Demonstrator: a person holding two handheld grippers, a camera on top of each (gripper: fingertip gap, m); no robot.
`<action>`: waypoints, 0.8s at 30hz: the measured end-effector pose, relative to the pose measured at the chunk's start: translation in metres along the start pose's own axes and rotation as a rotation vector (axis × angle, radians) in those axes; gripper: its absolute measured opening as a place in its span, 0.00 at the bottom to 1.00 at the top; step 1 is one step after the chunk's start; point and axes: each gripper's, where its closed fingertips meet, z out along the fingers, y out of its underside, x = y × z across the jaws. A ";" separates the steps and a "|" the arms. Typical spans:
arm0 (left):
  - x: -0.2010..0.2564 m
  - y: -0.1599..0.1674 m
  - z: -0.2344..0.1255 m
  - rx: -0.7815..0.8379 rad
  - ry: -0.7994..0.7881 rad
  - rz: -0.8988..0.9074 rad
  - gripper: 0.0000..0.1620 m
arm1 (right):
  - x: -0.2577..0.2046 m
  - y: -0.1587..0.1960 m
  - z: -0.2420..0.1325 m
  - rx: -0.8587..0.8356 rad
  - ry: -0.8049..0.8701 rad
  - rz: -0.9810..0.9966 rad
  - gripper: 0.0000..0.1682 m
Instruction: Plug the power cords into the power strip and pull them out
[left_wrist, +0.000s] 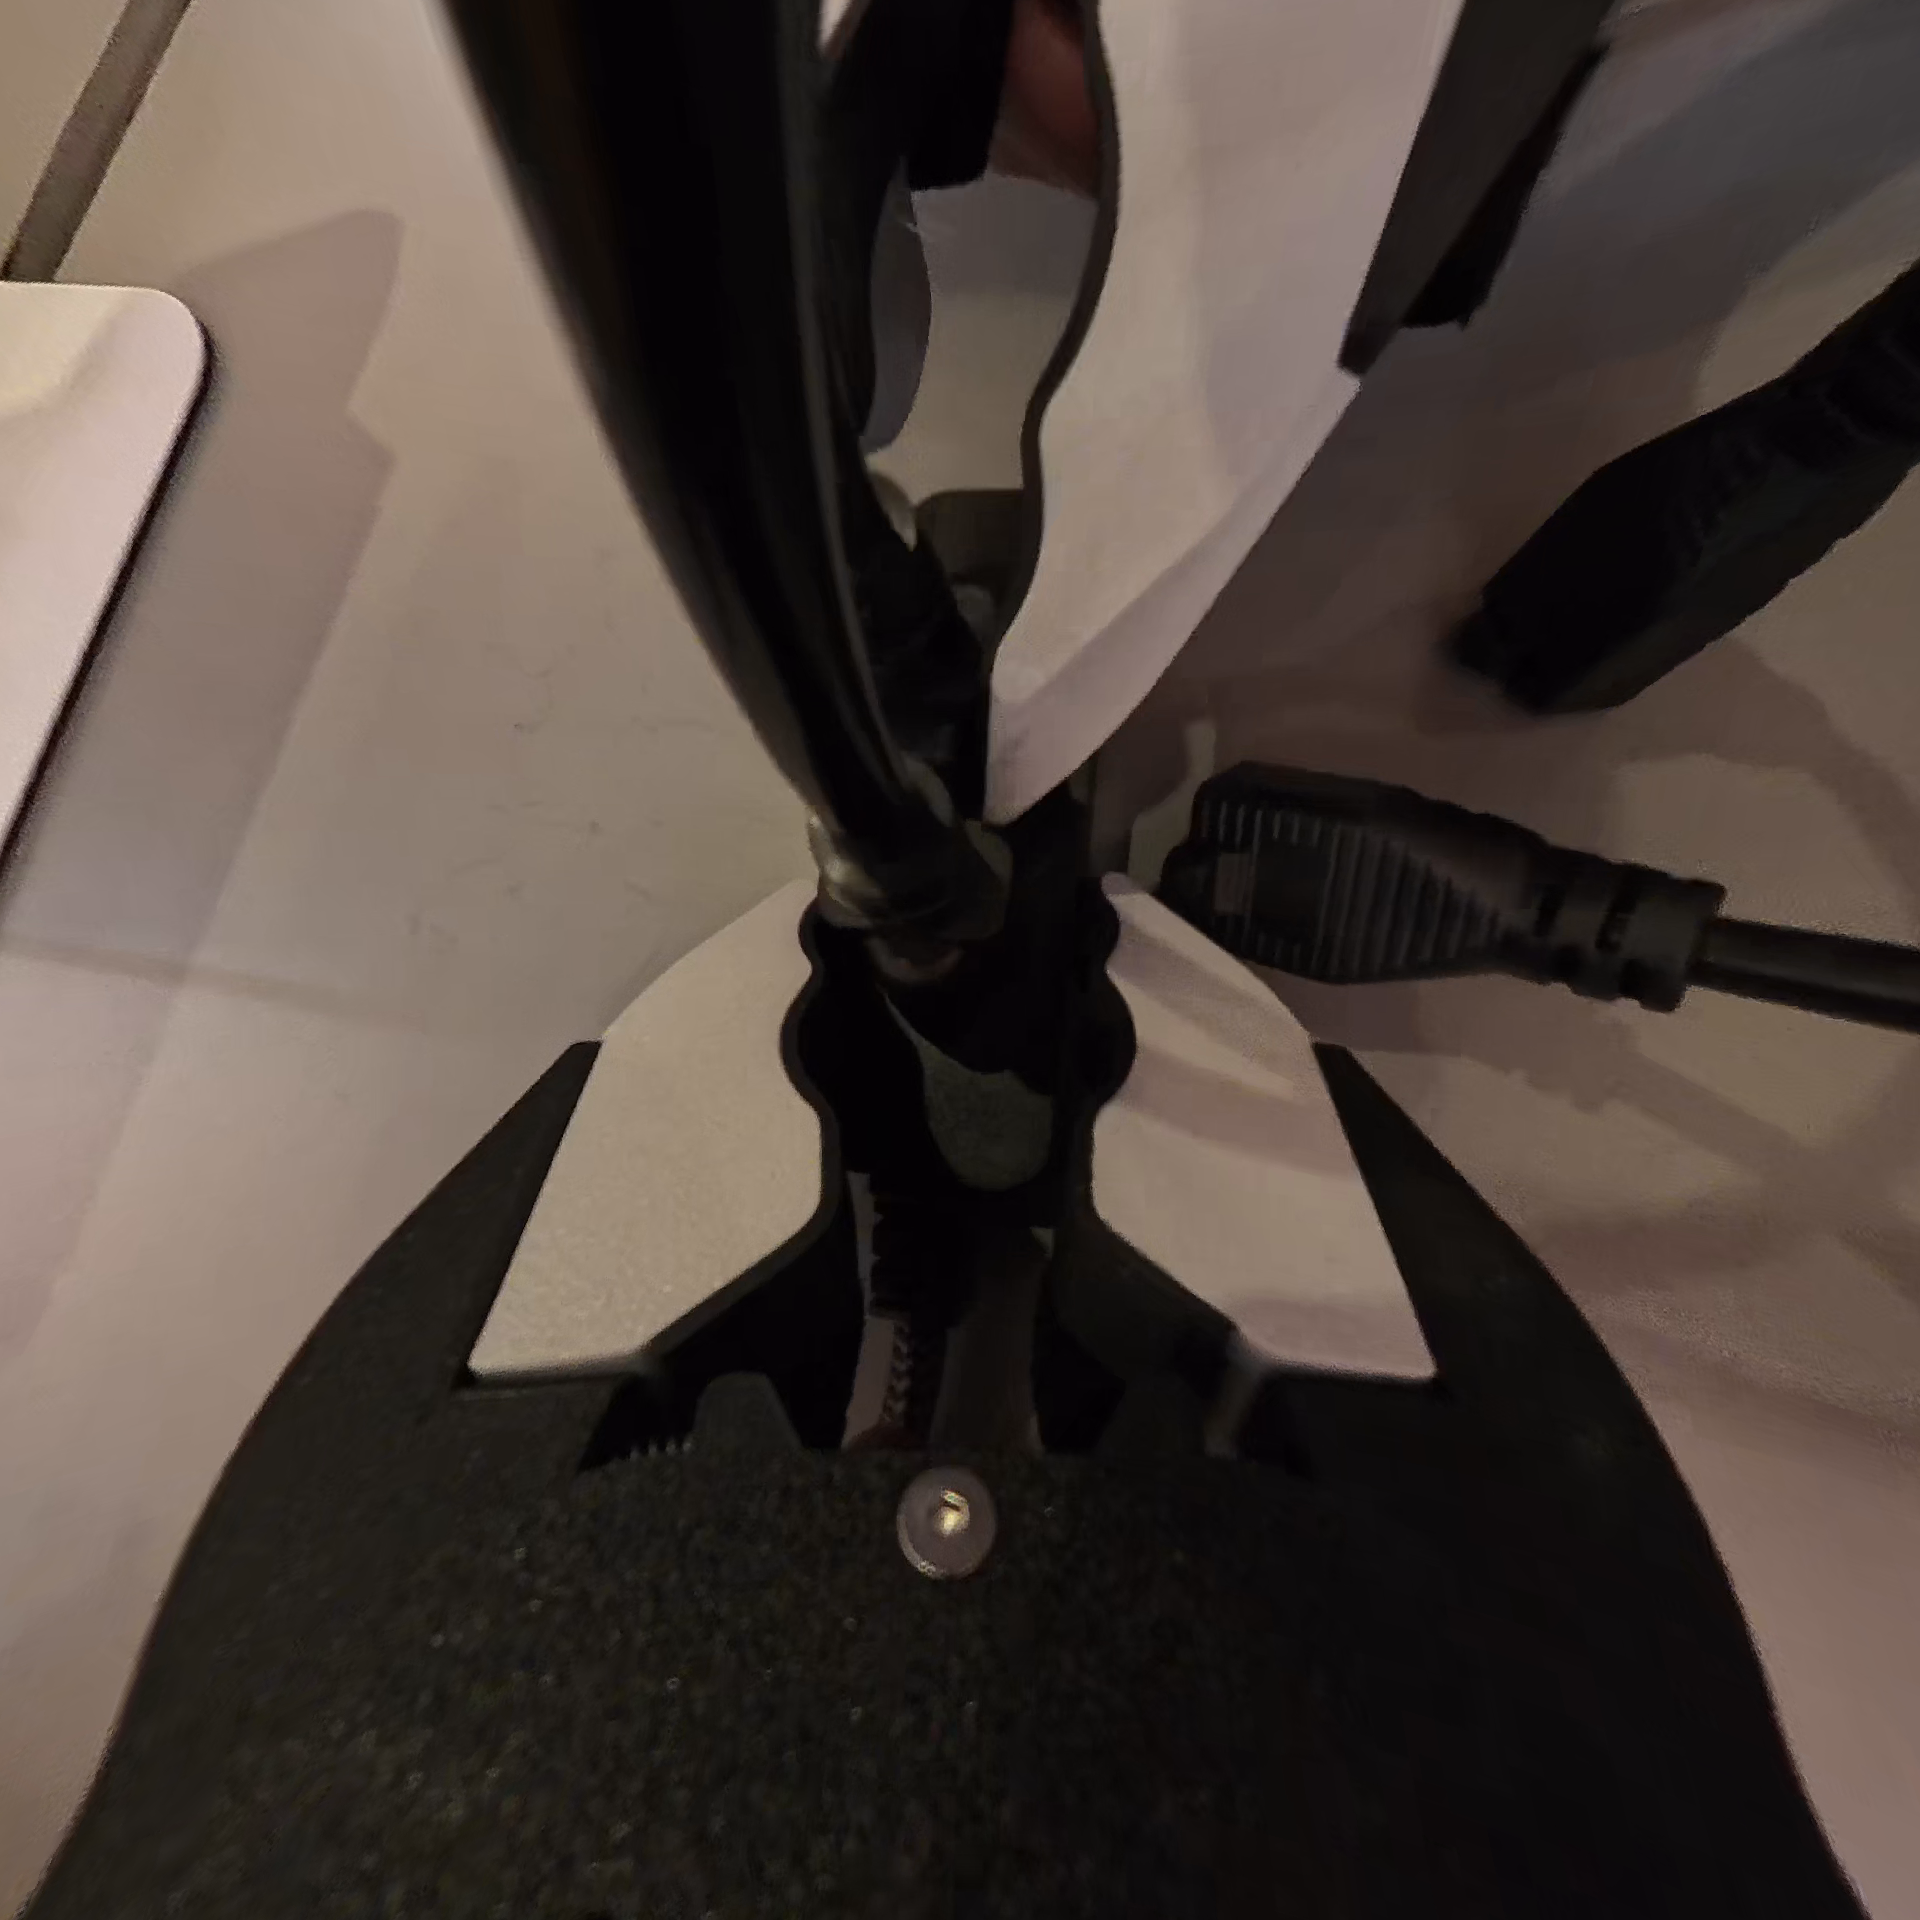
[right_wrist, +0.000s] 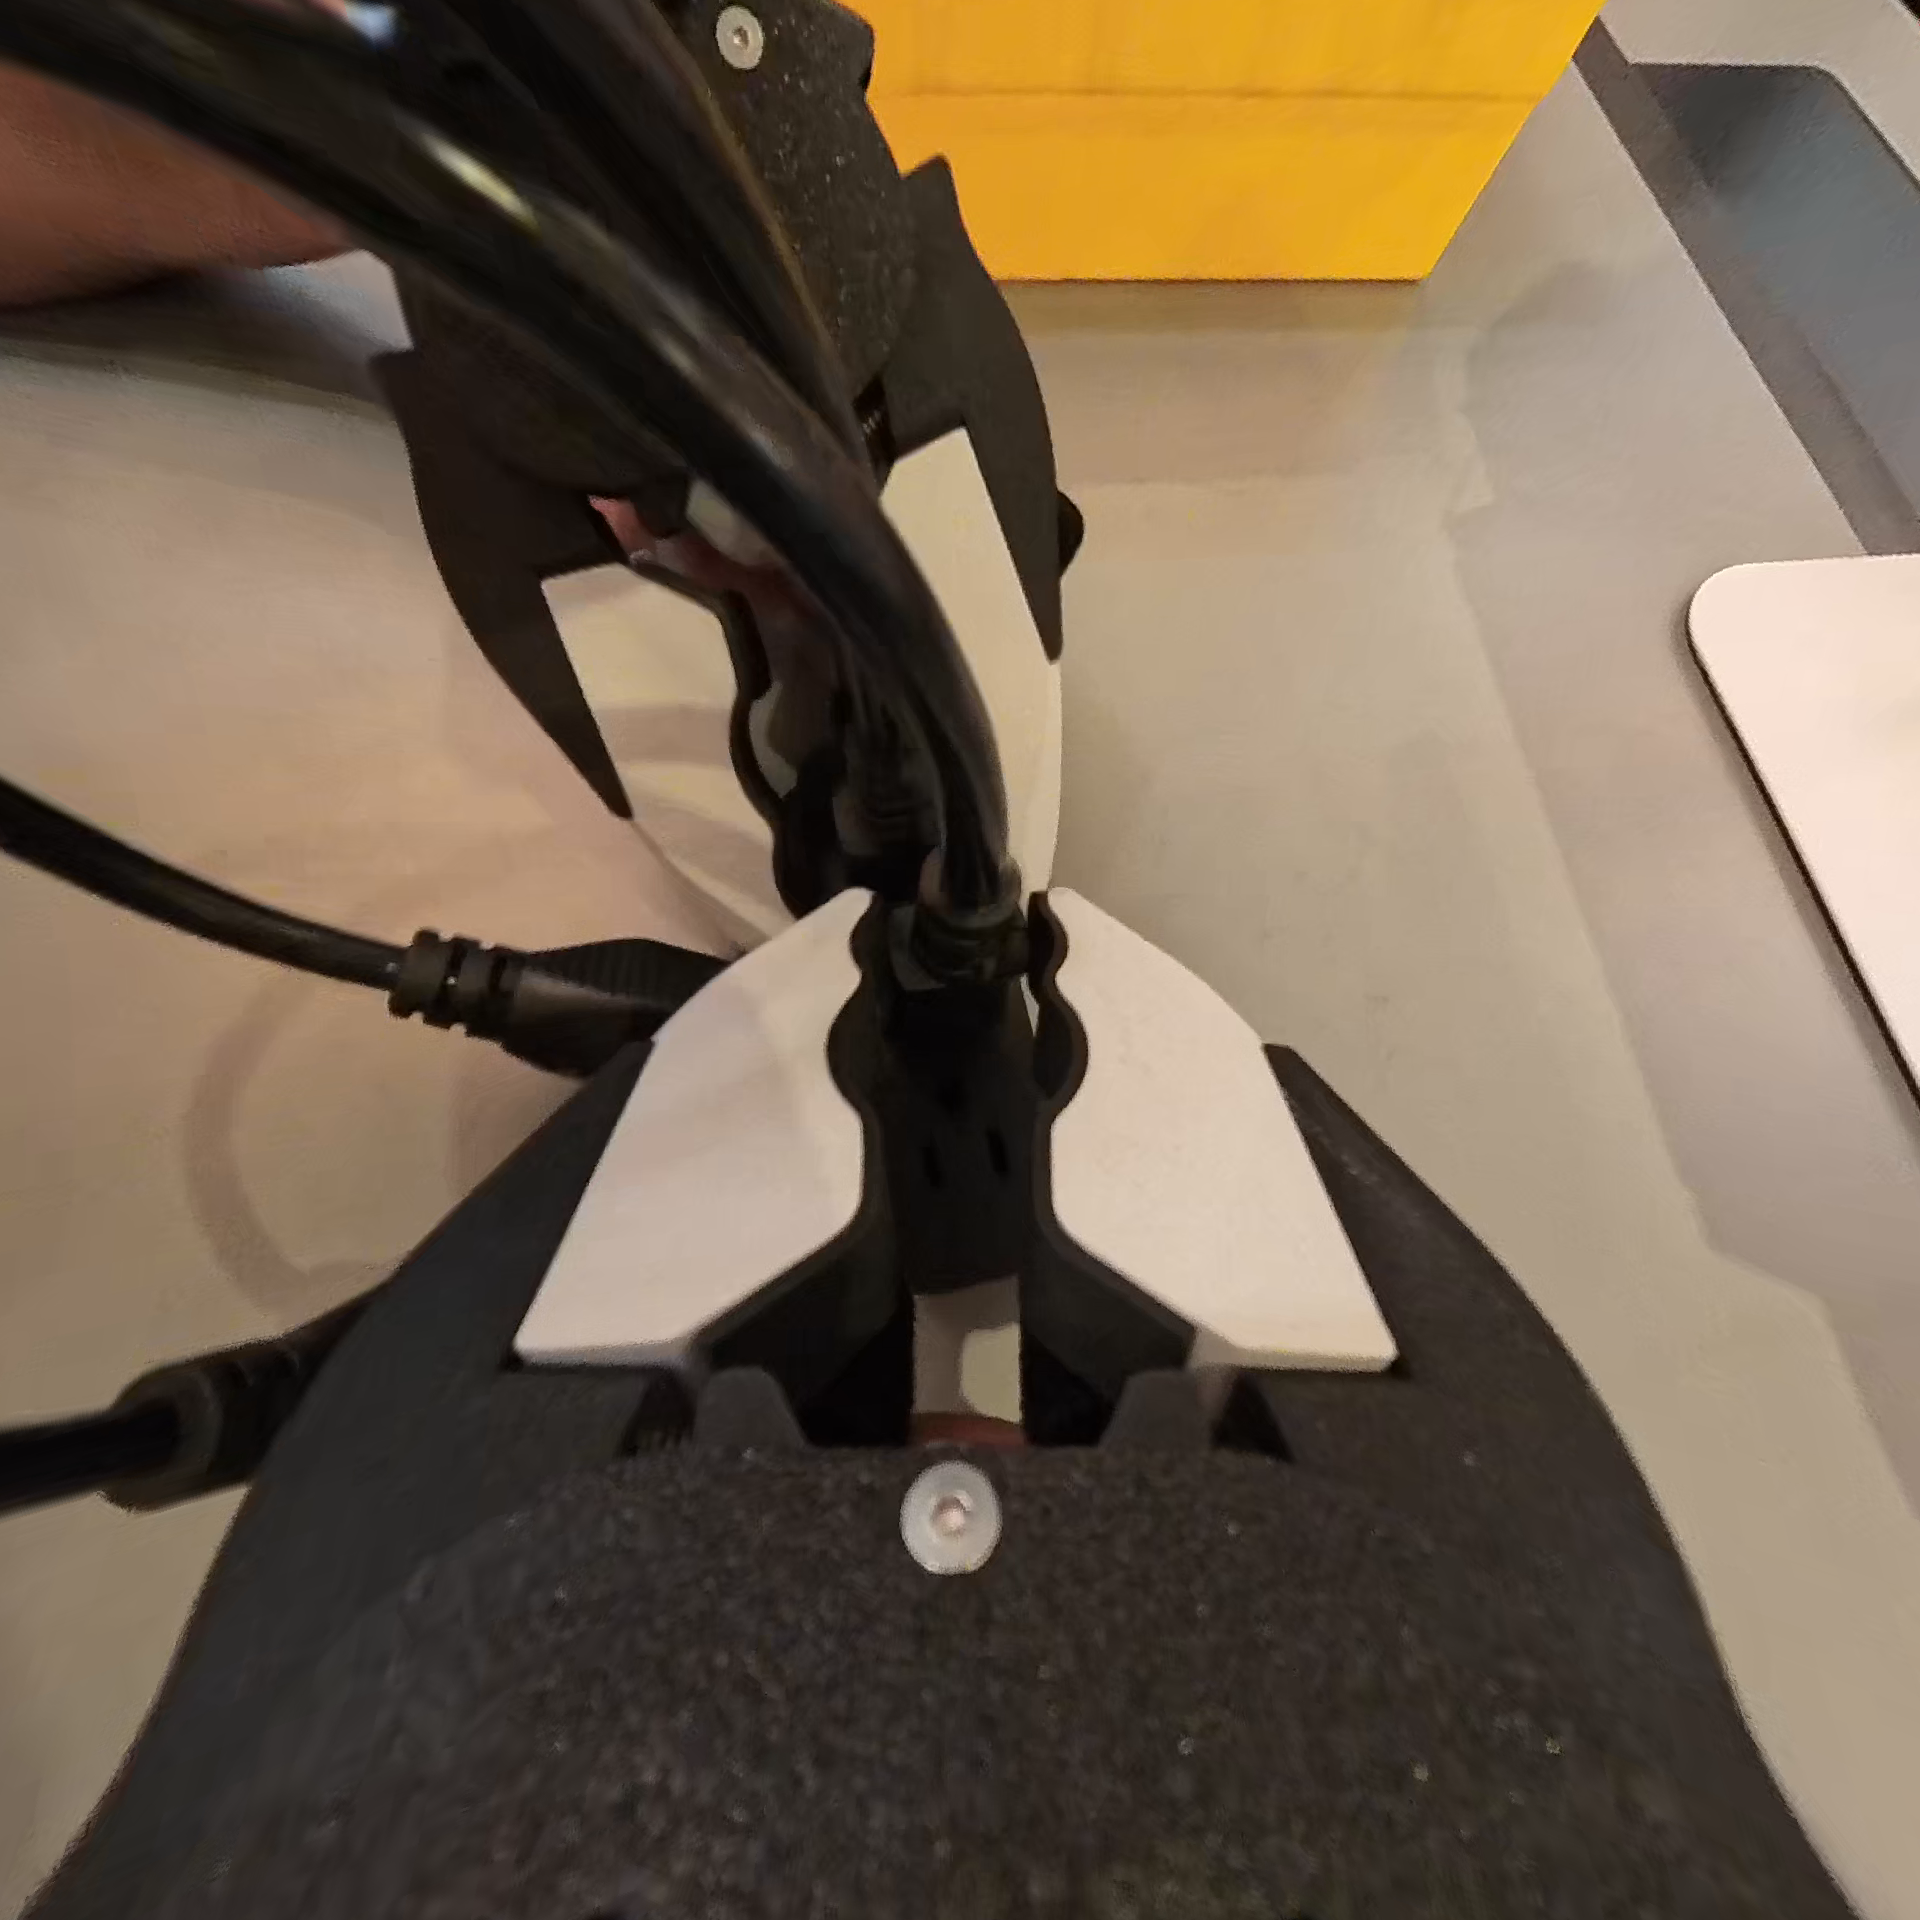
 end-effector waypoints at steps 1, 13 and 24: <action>-0.001 0.000 0.000 -0.002 -0.003 0.001 0.28 | 0.001 -0.002 0.001 -0.018 0.023 -0.018 0.15; 0.001 0.000 0.000 0.006 0.000 0.006 0.28 | -0.002 0.001 0.000 -0.006 -0.004 0.009 0.15; 0.003 0.000 -0.001 0.008 0.011 0.002 0.28 | -0.005 0.014 0.004 -0.005 -0.043 0.052 0.16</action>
